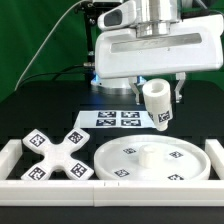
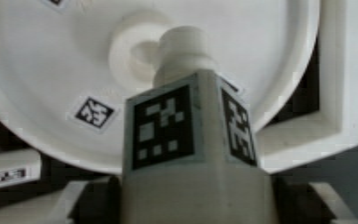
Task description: Assemble round table
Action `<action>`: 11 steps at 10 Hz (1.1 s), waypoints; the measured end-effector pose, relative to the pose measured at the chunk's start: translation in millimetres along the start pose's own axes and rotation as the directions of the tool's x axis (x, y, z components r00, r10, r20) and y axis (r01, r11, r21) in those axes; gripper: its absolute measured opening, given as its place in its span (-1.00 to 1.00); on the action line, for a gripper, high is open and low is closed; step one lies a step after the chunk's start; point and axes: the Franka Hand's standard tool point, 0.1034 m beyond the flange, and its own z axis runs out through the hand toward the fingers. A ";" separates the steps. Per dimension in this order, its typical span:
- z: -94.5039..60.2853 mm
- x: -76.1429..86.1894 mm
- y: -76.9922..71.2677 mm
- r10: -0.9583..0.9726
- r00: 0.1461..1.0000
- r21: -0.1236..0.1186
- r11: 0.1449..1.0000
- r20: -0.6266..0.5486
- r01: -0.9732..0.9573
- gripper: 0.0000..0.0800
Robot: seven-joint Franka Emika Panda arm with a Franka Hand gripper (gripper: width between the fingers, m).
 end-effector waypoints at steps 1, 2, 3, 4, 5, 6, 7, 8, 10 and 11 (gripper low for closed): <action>1.4 -2.7 -0.6 -0.007 1.000 0.000 1.000 -0.023 0.007 0.01; -1.4 3.6 0.1 -0.025 0.992 0.003 1.000 -0.122 0.025 0.01; -1.7 1.8 6.8 -0.051 0.978 -0.007 0.999 -0.201 0.051 0.01; -2.6 0.7 14.7 -0.073 0.971 -0.020 0.997 -0.226 0.071 0.01; -4.7 1.7 17.9 -0.072 0.957 -0.025 0.997 -0.280 0.067 0.01; 7.7 -13.7 20.9 -0.075 0.967 -0.037 0.997 -0.243 0.068 0.01; 13.2 -20.9 20.4 -0.076 0.976 -0.039 0.997 -0.206 0.070 0.01; 16.1 -25.0 20.7 -0.075 0.982 -0.041 0.997 -0.176 0.069 0.01; 19.4 -27.1 9.8 -0.060 0.980 -0.037 0.998 -0.190 0.054 0.01; 20.8 -24.2 4.0 -0.081 0.980 -0.039 0.996 -0.181 0.075 0.01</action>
Offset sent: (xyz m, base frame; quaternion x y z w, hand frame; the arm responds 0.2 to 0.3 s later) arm -0.0074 -0.0282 0.0097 -0.0051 0.1479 -0.0497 0.9877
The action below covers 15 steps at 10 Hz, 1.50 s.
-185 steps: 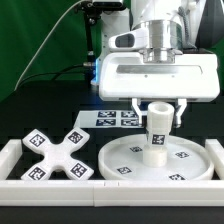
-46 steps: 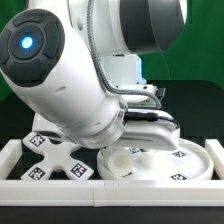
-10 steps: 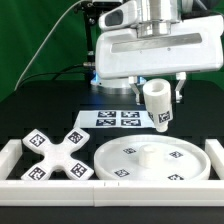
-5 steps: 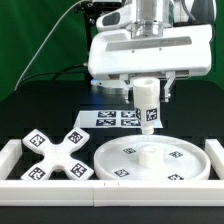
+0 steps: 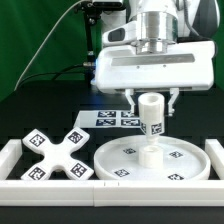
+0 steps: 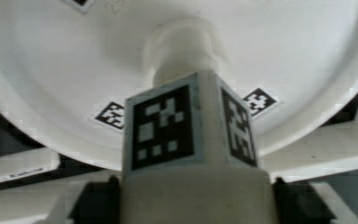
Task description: Assemble round table
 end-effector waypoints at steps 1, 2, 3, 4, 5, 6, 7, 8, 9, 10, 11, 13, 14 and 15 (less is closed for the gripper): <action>0.8 6.7 2.2 -0.003 1.000 -0.002 1.000 -0.002 0.003 0.01; 1.2 12.9 3.7 -0.001 1.000 -0.002 1.000 -0.005 0.001 0.01; 1.4 15.8 4.8 0.000 1.000 -0.003 1.000 -0.008 0.000 0.01; 2.6 15.8 8.1 0.000 1.000 -0.007 1.000 -0.009 0.000 0.01; 6.4 12.4 12.1 -0.001 1.000 -0.014 1.000 -0.004 0.001 0.01; 8.7 11.6 14.6 -0.001 1.000 -0.019 1.000 -0.012 0.001 0.01; 12.1 8.9 17.0 0.000 1.000 -0.024 1.000 -0.007 0.000 0.01; 14.6 7.7 15.7 0.001 1.000 -0.024 1.000 -0.003 -0.001 0.01; 16.2 7.2 15.1 -0.001 1.000 -0.025 1.000 -0.003 0.001 0.01; 16.6 7.4 15.0 -0.003 1.000 -0.026 1.000 -0.013 0.002 0.01; 16.7 7.2 14.8 -0.005 1.000 -0.027 1.000 -0.023 0.004 0.01; 15.5 4.3 13.6 0.001 0.999 -0.034 0.999 -0.052 -0.003 0.01; 15.2 3.6 13.2 0.010 0.999 -0.037 0.999 -0.053 -0.011 0.01; 14.8 2.7 12.9 0.008 0.998 -0.038 0.999 -0.060 -0.011 0.01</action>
Offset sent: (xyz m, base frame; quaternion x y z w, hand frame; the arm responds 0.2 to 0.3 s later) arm 0.0082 -0.0074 0.0018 0.0010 0.0007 -0.0079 1.0000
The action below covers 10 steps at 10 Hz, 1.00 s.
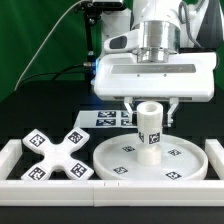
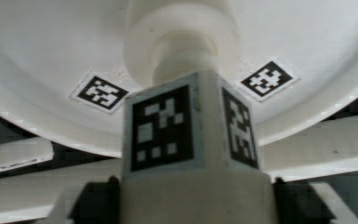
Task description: Assemble round table
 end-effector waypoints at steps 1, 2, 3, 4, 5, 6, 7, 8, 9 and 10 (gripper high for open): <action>0.3 0.1 -0.5 0.008 1.000 -0.002 1.000 0.004 -0.008 0.01; 1.0 0.6 -1.6 0.016 1.000 -0.002 1.000 0.013 -0.016 0.01; 2.2 -0.2 -1.4 0.021 0.999 -0.001 1.000 0.046 -0.021 0.01; 3.3 -2.9 -1.9 0.021 0.998 0.000 1.000 0.061 -0.021 0.22; 3.3 -3.0 -1.9 0.021 0.998 0.000 1.000 0.061 -0.021 0.49; 3.5 -3.5 -1.9 0.021 0.998 0.000 1.000 0.063 -0.021 0.49; 3.5 -3.5 -1.8 0.021 0.998 -0.001 1.000 0.064 -0.021 0.60; 3.6 -3.6 -1.8 0.021 0.998 -0.001 1.000 0.064 -0.021 0.62; 3.4 -3.8 -1.8 0.020 0.997 0.000 1.000 0.075 -0.020 0.62; 1.3 0.4 -1.0 0.021 0.996 0.002 1.000 0.082 -0.022 0.62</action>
Offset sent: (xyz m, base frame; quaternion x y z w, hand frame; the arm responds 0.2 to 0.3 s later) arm 0.0000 0.0000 0.0000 0.0000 0.0000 0.0000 1.0000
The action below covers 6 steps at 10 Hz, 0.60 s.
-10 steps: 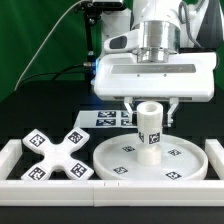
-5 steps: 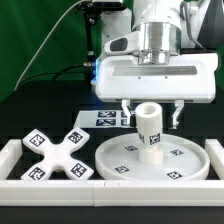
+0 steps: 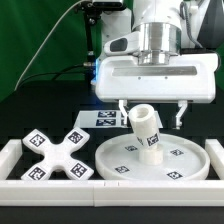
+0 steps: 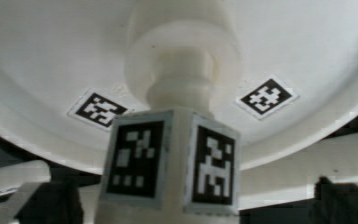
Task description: Assemble round table
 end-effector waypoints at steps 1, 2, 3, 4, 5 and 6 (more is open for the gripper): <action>-3.2 6.7 3.5 -0.008 1.000 0.002 1.000 0.004 0.008 0.62; -7.2 15.9 8.0 -0.006 1.000 0.005 1.000 0.017 0.006 0.62; -10.4 22.4 7.7 0.005 0.999 0.013 1.000 0.037 -0.006 0.62; -12.9 25.3 4.8 0.018 0.995 0.026 0.999 0.095 -0.020 0.62; -14.1 26.1 2.0 0.017 0.995 0.030 0.999 0.096 -0.020 0.62; -11.7 17.3 -0.3 0.020 0.982 0.038 0.999 0.189 -0.027 0.62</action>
Offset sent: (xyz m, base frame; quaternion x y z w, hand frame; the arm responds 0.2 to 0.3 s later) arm 0.0129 0.0000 0.0238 0.0286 -0.1313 0.0240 0.9906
